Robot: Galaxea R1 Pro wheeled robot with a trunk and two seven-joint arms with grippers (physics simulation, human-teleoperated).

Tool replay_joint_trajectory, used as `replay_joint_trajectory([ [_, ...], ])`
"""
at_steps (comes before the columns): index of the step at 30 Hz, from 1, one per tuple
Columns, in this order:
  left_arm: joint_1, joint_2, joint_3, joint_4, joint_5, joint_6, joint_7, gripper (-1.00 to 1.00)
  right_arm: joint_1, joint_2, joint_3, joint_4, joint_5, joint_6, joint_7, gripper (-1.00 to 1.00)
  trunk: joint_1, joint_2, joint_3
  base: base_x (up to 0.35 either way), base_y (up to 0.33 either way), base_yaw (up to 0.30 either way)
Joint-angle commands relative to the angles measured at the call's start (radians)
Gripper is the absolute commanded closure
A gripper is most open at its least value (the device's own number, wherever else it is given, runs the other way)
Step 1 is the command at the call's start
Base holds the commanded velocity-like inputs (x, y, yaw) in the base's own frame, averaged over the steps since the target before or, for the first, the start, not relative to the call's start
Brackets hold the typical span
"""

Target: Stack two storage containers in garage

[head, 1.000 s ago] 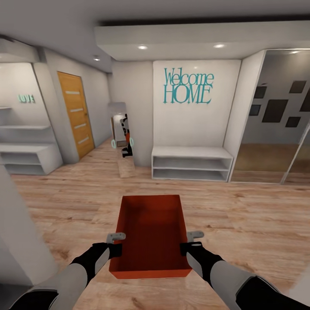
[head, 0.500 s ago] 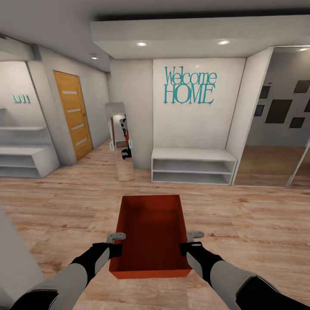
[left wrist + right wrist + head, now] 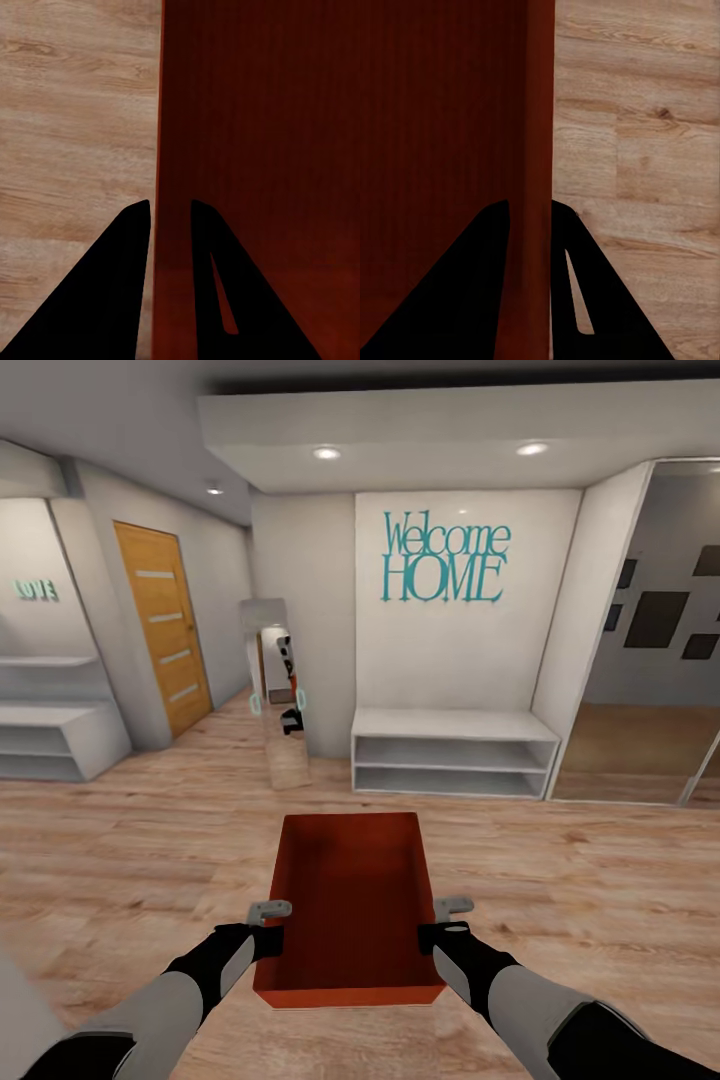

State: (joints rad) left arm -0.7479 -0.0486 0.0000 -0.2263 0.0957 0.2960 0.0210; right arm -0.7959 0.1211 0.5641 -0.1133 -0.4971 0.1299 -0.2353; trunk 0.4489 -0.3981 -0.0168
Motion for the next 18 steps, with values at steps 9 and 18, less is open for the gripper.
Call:
replay_joint_trajectory([
  [9,-0.001,0.000,0.008,-0.004,-0.022,0.006,0.013,1.00,0.000,0.002,0.033,-0.002,-0.024,0.007,0.002,1.00,0.001,-0.002,-0.002,0.322,0.000,0.175],
  [18,-0.001,0.000,0.008,-0.004,-0.022,0.006,0.012,1.00,0.000,0.002,0.033,-0.002,-0.024,0.007,0.002,1.00,0.001,-0.002,-0.002,0.322,0.000,0.267],
])
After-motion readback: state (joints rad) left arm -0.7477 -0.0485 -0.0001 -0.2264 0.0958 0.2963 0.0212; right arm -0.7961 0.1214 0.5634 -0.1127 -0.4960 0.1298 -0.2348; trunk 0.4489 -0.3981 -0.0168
